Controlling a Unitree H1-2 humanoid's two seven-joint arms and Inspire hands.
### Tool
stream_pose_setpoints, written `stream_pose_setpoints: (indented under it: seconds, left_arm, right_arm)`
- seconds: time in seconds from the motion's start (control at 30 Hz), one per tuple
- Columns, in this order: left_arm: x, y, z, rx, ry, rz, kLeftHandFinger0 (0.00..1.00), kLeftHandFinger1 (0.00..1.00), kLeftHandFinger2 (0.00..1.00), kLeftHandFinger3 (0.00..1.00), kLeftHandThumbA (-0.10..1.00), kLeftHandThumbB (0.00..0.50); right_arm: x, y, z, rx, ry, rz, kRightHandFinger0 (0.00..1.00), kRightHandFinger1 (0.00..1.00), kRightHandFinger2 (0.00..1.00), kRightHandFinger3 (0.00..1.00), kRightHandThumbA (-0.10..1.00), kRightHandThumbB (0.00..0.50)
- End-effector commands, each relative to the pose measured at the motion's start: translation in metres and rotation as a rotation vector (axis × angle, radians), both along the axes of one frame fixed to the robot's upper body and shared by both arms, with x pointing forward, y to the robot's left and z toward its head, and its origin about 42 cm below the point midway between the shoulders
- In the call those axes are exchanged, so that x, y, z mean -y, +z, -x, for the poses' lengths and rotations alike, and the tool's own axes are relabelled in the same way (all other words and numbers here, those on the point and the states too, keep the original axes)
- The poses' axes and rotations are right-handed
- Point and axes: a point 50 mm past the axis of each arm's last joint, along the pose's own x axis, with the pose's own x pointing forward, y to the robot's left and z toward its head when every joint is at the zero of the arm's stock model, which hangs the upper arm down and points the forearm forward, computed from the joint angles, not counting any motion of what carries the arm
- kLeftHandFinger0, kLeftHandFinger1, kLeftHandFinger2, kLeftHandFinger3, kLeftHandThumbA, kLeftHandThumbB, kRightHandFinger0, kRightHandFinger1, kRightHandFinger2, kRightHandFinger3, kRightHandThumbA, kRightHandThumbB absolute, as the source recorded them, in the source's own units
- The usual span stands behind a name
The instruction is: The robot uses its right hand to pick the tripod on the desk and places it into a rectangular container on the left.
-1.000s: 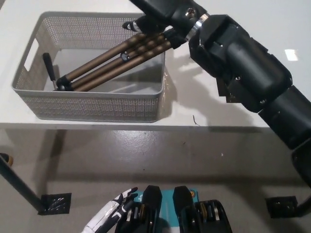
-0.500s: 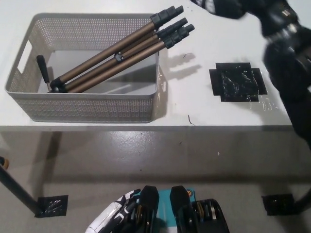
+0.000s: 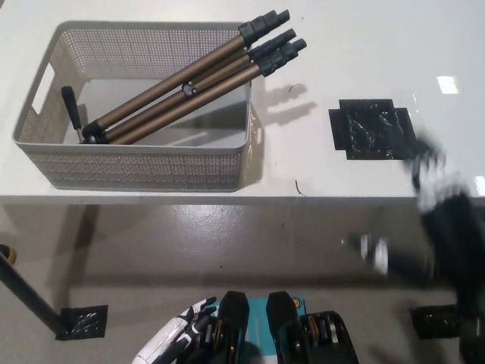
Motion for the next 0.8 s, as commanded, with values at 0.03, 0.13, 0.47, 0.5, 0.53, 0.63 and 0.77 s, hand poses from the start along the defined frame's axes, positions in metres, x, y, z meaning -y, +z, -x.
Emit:
stream_pose_setpoints:
  seconds: [0.03,0.13,0.47,0.5,0.53,0.63,0.77]
  left_arm:
    - [-0.009,0.023,-0.018,0.109,0.079,0.049,1.0,1.0,1.0,1.0,1.0,0.5]
    - [-0.014,0.025,-0.017,0.118,0.105,0.049,1.0,1.0,1.0,1.0,1.0,0.5]
    - [-0.025,0.031,-0.02,0.126,0.178,0.111,1.0,1.0,1.0,1.0,1.0,0.5]
    - [-0.026,0.031,-0.019,0.127,0.182,0.115,1.0,1.0,1.0,1.0,1.0,0.5]
    - [-0.026,0.031,-0.019,0.127,0.182,0.114,1.0,1.0,1.0,1.0,1.0,0.5]
    - [-0.028,0.031,-0.018,0.12,0.189,0.125,1.0,1.0,1.0,1.0,1.0,0.5]
    - [-0.027,0.029,-0.013,0.131,0.195,0.134,1.0,1.0,1.0,1.0,1.0,0.5]
  right_arm:
    - [-0.003,-0.083,0.081,-0.16,-0.05,-0.423,1.0,1.0,1.0,1.0,1.0,0.321]
    - [-0.002,-0.104,0.073,-0.297,-0.081,-0.588,1.0,1.0,1.0,1.0,1.0,0.363]
    - [0.004,-0.143,0.043,-0.504,-0.053,-0.85,1.0,1.0,1.0,1.0,1.0,0.422]
    - [0.004,-0.142,0.042,-0.511,-0.042,-0.847,1.0,1.0,1.0,1.0,1.0,0.416]
    - [0.004,-0.142,0.041,-0.511,-0.038,-0.848,1.0,1.0,1.0,1.0,1.0,0.413]
    - [0.004,-0.143,0.039,-0.514,-0.039,-0.853,1.0,1.0,1.0,1.0,1.0,0.436]
    - [0.005,-0.145,0.037,-0.518,-0.037,-0.864,1.0,1.0,1.0,1.0,1.0,0.426]
